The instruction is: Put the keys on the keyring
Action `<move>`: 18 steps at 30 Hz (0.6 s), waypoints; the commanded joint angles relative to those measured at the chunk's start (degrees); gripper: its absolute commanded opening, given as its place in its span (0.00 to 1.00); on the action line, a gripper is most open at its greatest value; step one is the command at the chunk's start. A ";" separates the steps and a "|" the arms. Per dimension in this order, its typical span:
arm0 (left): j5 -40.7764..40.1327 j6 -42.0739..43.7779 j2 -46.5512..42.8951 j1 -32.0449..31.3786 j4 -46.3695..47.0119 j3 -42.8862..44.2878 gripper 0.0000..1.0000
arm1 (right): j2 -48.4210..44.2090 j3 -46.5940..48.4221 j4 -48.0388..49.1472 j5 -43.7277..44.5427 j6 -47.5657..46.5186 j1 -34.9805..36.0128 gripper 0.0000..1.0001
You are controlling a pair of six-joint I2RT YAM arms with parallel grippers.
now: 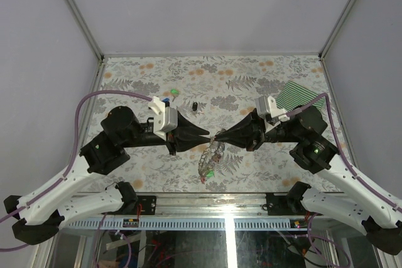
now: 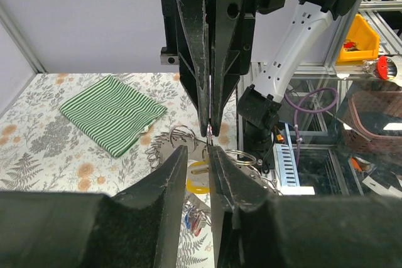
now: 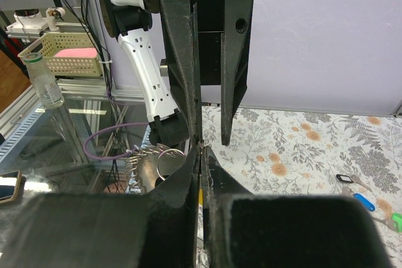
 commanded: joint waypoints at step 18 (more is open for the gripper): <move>1.05 -1.40 -0.86 -0.23 6.46 -1.33 0.24 | -2.26 1.87 6.15 1.34 -0.38 0.13 0.00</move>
